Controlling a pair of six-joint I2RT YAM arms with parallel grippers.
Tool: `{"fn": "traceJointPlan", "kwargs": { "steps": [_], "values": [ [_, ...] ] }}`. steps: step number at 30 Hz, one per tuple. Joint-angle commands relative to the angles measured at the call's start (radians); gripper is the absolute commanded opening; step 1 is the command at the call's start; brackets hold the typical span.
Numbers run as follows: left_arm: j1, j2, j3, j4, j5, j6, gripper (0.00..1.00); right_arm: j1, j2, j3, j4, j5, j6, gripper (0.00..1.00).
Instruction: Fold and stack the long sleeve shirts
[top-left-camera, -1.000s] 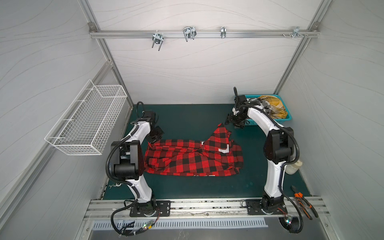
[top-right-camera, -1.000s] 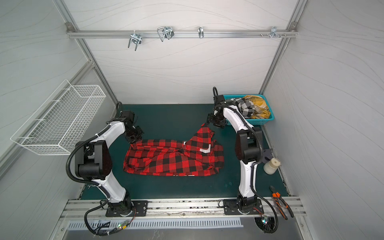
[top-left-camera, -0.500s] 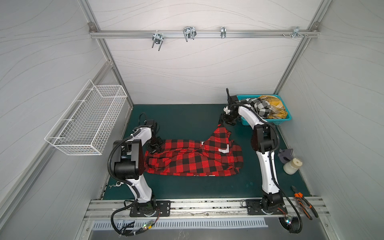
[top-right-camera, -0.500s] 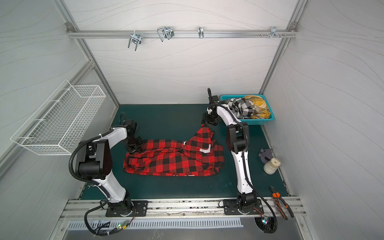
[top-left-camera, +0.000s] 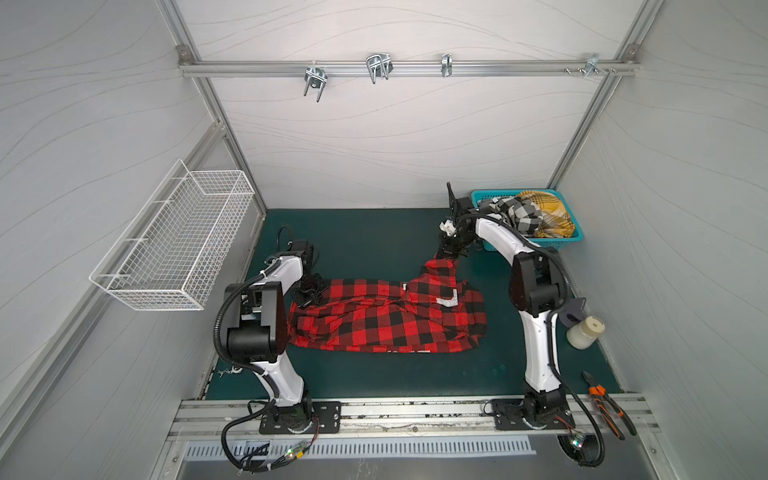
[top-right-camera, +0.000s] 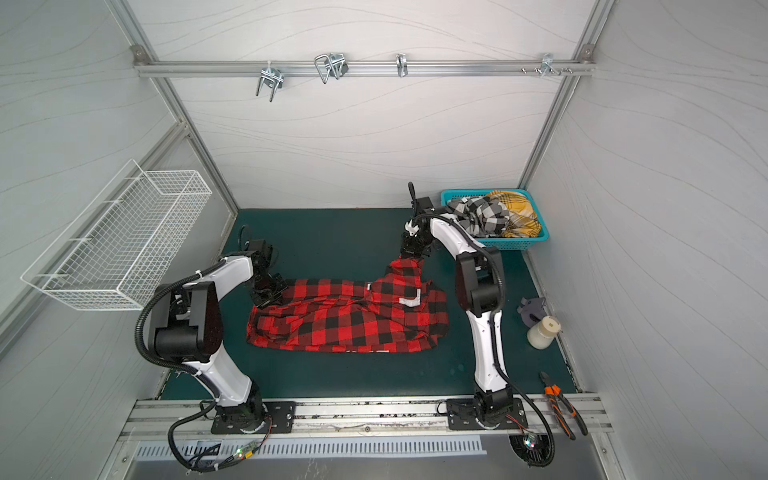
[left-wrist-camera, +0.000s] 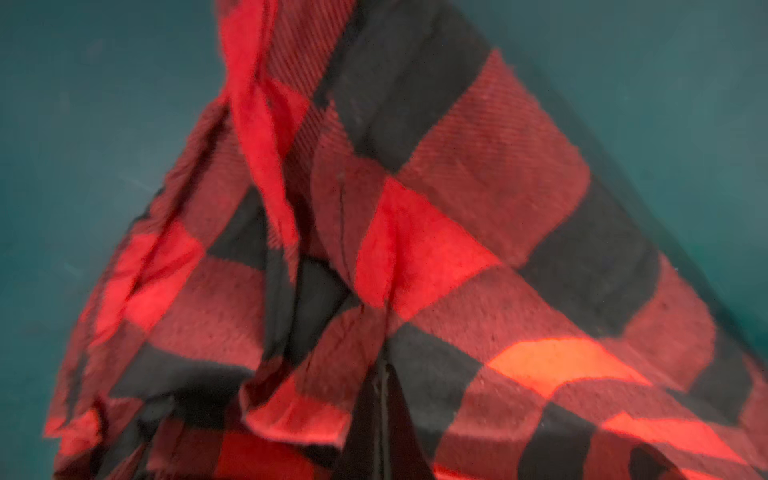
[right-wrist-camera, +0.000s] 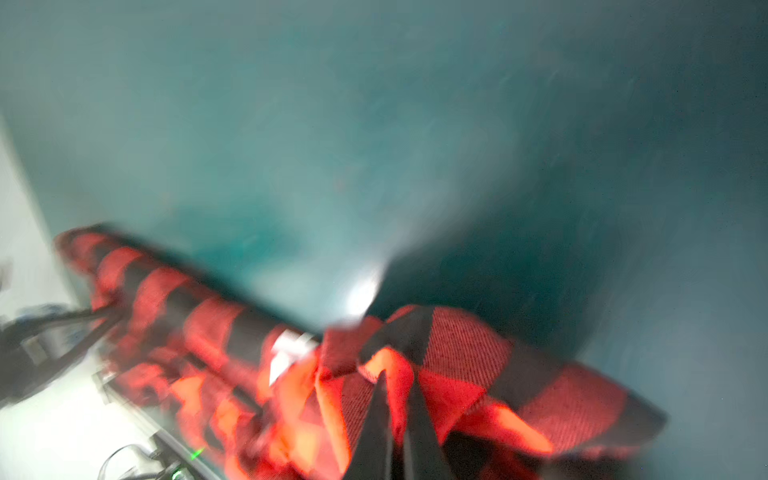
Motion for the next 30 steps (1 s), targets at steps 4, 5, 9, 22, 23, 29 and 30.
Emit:
{"fn": "traceJointPlan", "kwargs": {
  "steps": [4, 5, 9, 22, 23, 29, 30],
  "values": [
    [-0.032, -0.085, 0.003, -0.014, -0.021, 0.003, 0.16, 0.072, -0.395, -0.455, 0.231, -0.016, 0.154, 0.0],
    [-0.04, -0.094, 0.006, -0.02, -0.022, 0.005, 0.18, 0.076, -0.439, -0.542, 0.258, -0.01, 0.179, 0.0],
    [-0.095, -0.144, 0.025, -0.044, -0.024, 0.01, 0.24, 0.087, -0.61, -0.859, 0.331, -0.018, 0.239, 0.26],
    [-0.346, -0.187, 0.137, 0.066, 0.329, 0.065, 0.32, 0.058, -0.651, -0.771, 0.093, 0.054, 0.202, 0.63],
    [-0.365, -0.179, 0.152, 0.071, 0.34, 0.068, 0.33, 0.058, -0.605, -0.742, 0.091, 0.064, 0.193, 0.63],
    [-0.467, -0.086, 0.284, 0.047, 0.332, 0.074, 0.39, 0.154, -0.415, -0.583, 0.053, 0.223, 0.1, 0.64],
    [-0.476, -0.07, 0.297, 0.043, 0.322, 0.064, 0.39, 0.184, -0.394, -0.56, 0.034, 0.271, 0.085, 0.64]
  ]
}}
